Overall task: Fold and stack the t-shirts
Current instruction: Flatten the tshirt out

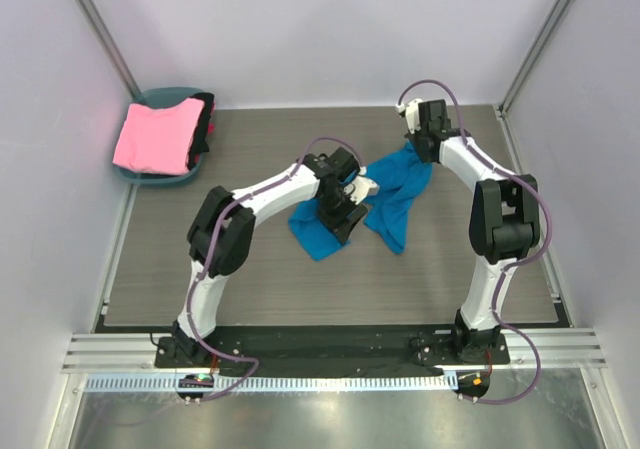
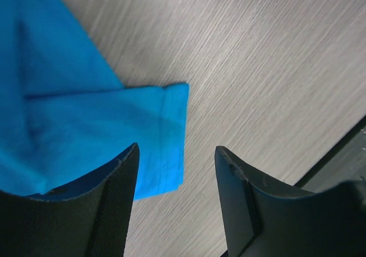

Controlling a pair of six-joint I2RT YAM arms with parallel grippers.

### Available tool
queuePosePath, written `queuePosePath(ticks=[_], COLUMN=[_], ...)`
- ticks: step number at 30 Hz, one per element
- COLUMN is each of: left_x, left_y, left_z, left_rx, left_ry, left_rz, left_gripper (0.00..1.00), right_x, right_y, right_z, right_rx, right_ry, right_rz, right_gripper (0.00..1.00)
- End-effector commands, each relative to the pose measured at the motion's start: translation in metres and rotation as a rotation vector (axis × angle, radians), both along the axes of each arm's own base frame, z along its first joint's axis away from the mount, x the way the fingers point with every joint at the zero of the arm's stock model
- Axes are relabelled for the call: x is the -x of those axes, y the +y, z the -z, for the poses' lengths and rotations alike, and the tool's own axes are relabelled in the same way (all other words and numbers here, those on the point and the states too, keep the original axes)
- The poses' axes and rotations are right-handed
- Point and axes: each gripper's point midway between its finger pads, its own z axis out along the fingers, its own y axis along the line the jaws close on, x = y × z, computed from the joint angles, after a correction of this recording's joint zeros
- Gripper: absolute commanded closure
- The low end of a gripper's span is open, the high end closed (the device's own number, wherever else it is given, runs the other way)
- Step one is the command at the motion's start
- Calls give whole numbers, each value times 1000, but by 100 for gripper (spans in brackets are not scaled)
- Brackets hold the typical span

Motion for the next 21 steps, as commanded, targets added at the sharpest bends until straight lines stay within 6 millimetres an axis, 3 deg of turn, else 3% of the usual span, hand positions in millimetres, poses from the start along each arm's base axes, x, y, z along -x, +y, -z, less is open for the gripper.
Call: queuePosePath(ticks=[1,9,21], left_x=[6,-2,-6], left_y=[-27,-28,-43], left_z=[-8,10,24], left_rx=[30,-19,-6], left_ry=[-46,-89,-103], left_rz=[34,35,52], left_gripper=[43,39,45], right_x=[-19,-16,-10], right_y=[-4,-5,-4], right_z=[-28,-21,-15], right_rx=[-29,-56,-77], right_ry=[-91,-71,-58], right_rz=[27,11,11], right_gripper=[99,99,99])
